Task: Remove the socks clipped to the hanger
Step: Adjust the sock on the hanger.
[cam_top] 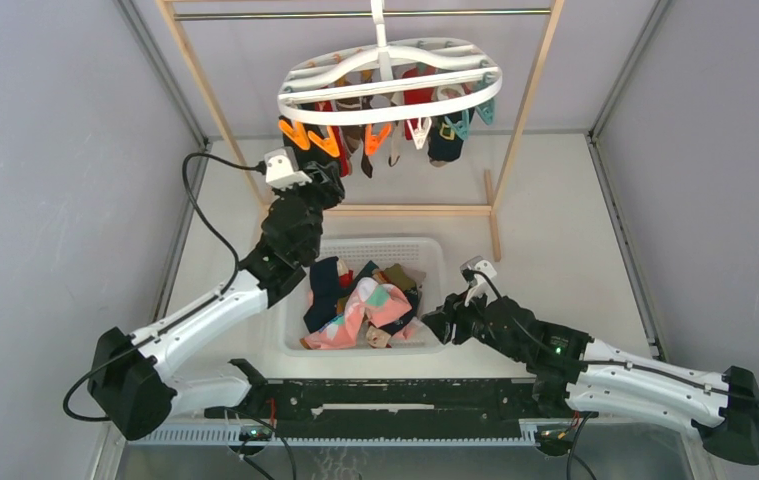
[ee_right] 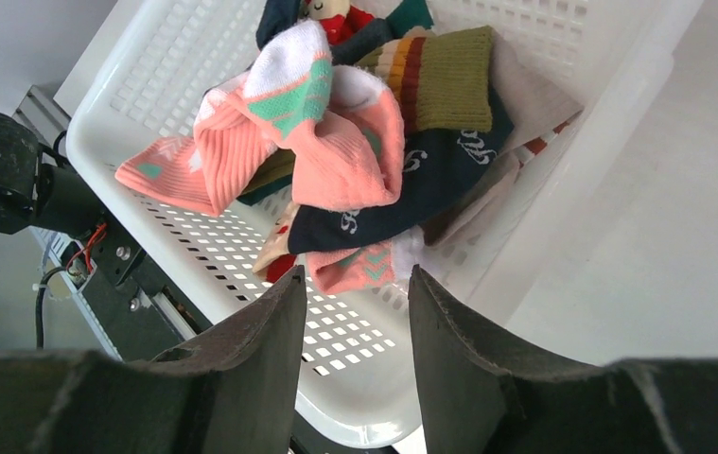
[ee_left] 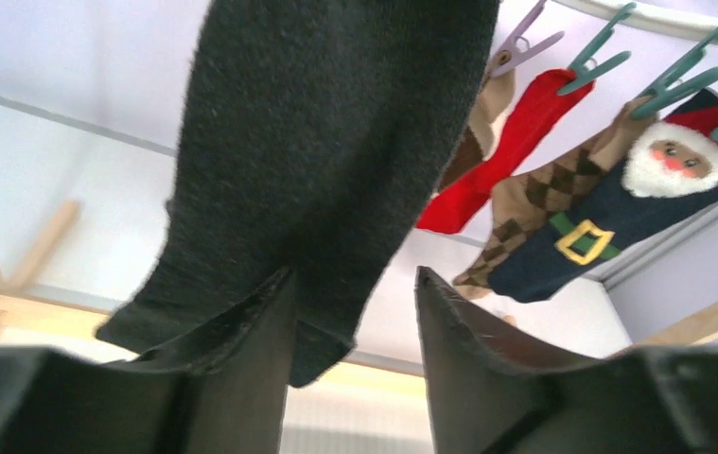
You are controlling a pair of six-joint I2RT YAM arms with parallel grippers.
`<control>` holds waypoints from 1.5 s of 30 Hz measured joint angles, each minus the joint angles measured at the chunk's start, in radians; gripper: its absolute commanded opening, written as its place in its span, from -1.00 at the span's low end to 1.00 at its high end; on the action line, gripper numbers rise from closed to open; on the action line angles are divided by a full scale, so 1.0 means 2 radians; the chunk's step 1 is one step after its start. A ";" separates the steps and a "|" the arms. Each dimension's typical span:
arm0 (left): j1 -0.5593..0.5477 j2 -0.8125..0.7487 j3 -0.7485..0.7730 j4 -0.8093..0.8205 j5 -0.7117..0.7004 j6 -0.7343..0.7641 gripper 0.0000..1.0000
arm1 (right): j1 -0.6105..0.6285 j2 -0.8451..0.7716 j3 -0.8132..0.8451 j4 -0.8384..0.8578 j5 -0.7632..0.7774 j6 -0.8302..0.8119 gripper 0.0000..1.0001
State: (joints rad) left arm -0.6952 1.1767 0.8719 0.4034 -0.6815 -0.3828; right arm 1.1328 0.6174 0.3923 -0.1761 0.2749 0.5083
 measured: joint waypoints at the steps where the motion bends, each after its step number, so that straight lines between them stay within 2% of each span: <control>1: 0.001 -0.003 0.000 -0.001 -0.003 0.001 -0.20 | -0.002 0.000 -0.001 0.000 -0.001 0.000 0.03; 6: 0.012 -0.023 0.000 -0.005 -0.008 0.004 -0.63 | -0.010 0.002 -0.006 0.001 -0.012 0.000 0.03; 8: 0.022 -0.031 0.000 -0.009 -0.007 0.002 -0.71 | -0.010 0.005 -0.006 0.002 -0.016 0.000 0.03; 23: 0.097 -0.088 0.000 -0.059 0.015 0.003 -0.70 | -0.011 0.007 -0.006 0.005 -0.024 0.000 0.03; 45: 0.105 -0.108 -0.004 -0.091 0.046 -0.005 -0.76 | -0.003 0.015 -0.006 0.008 -0.024 0.007 0.03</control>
State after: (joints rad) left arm -0.4854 0.9611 0.8639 0.2218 -0.5888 -0.3935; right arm 1.1259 0.6472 0.3801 -0.1593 0.2264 0.5228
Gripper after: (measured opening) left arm 0.126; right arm 0.513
